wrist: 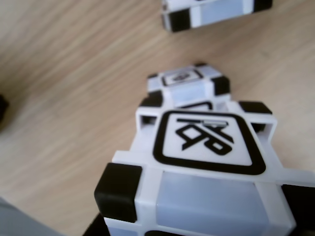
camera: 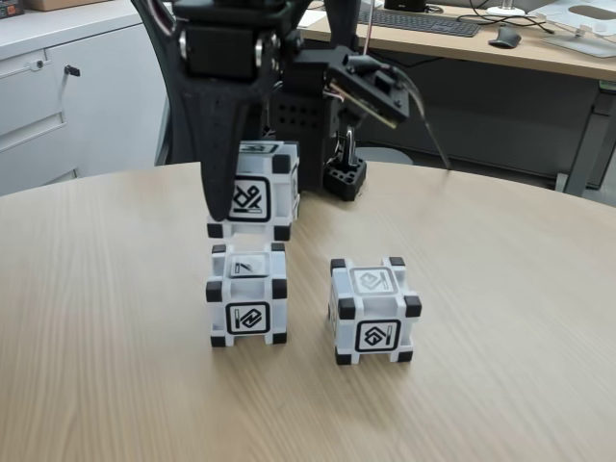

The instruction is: Stack cubes from left to right.

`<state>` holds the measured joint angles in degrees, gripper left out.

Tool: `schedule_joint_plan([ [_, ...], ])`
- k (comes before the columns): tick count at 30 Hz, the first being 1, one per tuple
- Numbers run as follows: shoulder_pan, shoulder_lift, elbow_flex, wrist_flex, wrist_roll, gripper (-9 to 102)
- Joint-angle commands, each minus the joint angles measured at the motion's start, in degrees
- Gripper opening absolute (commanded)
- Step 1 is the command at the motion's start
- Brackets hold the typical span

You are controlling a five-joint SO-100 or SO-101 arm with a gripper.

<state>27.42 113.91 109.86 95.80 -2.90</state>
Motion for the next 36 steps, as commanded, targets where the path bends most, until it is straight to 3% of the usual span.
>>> schedule_joint_plan([
  [1,-0.5,1.1,-2.1,-0.6,2.3,0],
  [9,-0.5,-1.1,-2.8,-1.6,4.6,0],
  [17,0.4,-1.8,-2.3,-8.0,3.6,0],
  [32,-0.6,-1.9,-1.9,-6.8,3.5,0],
  [36,-0.5,-1.8,-2.0,-3.2,2.1,0],
])
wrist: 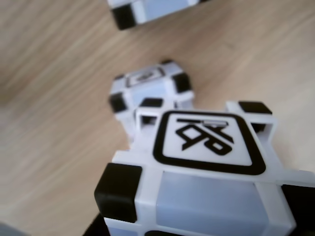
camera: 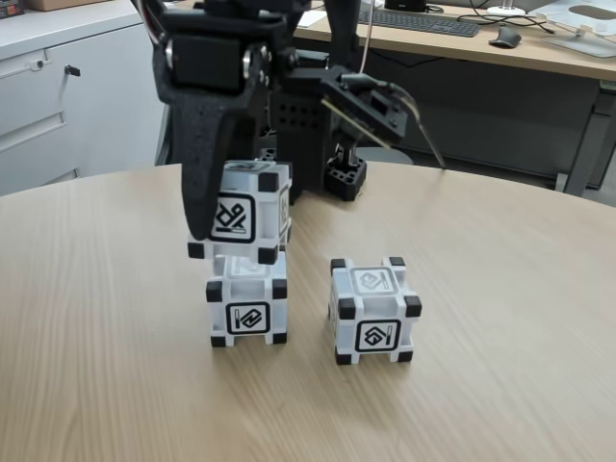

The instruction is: Stack cubes from left to right.

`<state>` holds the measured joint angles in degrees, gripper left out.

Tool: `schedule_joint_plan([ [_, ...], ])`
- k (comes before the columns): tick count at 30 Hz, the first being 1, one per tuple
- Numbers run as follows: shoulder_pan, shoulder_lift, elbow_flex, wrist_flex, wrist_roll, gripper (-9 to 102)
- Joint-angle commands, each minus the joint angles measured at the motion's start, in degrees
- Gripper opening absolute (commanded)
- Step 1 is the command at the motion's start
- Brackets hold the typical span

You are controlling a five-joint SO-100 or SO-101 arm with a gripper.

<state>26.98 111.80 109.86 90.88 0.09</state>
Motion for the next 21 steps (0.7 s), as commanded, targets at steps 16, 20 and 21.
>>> schedule_joint_plan([
  [16,-0.1,0.3,-2.0,2.8,-1.2,10],
  [20,-0.1,0.3,-2.0,2.7,-1.4,12],
  [21,-0.1,0.3,-2.0,2.7,-1.6,14],
])
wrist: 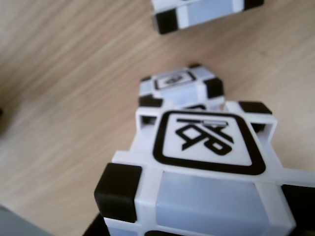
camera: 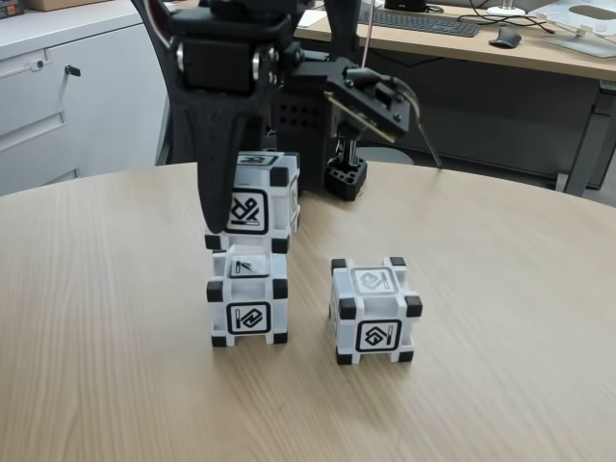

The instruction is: Stack cubes from left to right.

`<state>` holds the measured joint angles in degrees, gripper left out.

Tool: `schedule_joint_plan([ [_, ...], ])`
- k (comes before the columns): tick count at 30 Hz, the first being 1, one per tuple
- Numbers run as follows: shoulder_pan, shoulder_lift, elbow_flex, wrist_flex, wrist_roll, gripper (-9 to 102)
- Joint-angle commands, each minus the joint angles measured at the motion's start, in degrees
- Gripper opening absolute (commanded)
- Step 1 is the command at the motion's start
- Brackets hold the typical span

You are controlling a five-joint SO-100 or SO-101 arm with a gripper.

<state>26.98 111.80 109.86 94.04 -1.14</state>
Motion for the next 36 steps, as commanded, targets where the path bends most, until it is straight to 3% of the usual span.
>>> schedule_joint_plan([
  [1,-0.1,0.3,-2.0,-0.4,-0.5,15],
  [13,-0.1,0.3,-1.9,-0.4,-1.8,27],
  [28,-0.3,0.4,-2.0,-0.5,-0.8,27],
  [36,-9.4,1.4,-2.0,-0.4,2.5,28],
])
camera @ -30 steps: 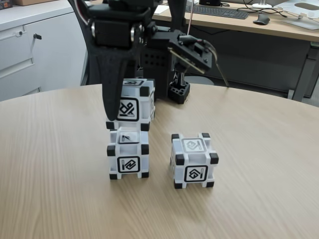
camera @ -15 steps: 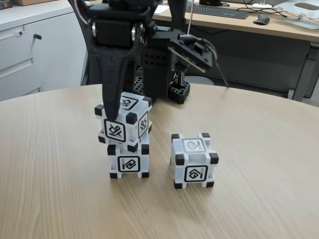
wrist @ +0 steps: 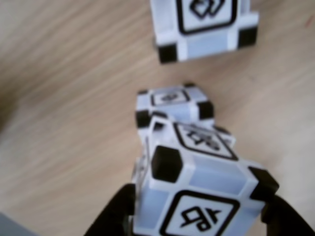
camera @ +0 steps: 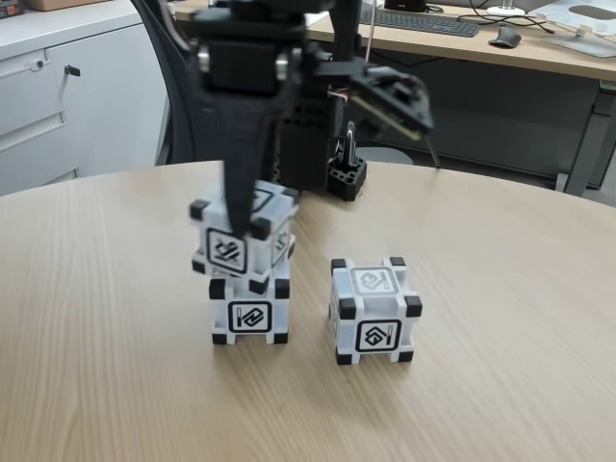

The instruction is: Stack cubes from left to right.

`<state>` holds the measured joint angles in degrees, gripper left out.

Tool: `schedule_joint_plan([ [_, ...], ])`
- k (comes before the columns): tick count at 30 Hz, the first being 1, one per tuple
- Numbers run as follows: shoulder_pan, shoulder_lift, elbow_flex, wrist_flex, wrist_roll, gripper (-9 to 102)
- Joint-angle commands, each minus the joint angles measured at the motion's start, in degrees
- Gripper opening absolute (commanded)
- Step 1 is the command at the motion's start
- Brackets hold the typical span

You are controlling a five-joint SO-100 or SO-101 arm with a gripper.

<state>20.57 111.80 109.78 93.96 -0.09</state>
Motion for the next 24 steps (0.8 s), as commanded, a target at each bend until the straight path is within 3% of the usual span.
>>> schedule_joint_plan([
  [1,-5.1,1.4,-1.9,0.1,2.4,29],
  [11,-21.5,9.8,-1.8,0.3,9.4,28],
  [20,-22.8,21.0,-1.5,0.0,5.8,25],
  [24,-21.9,20.6,0.7,-0.4,5.4,32],
])
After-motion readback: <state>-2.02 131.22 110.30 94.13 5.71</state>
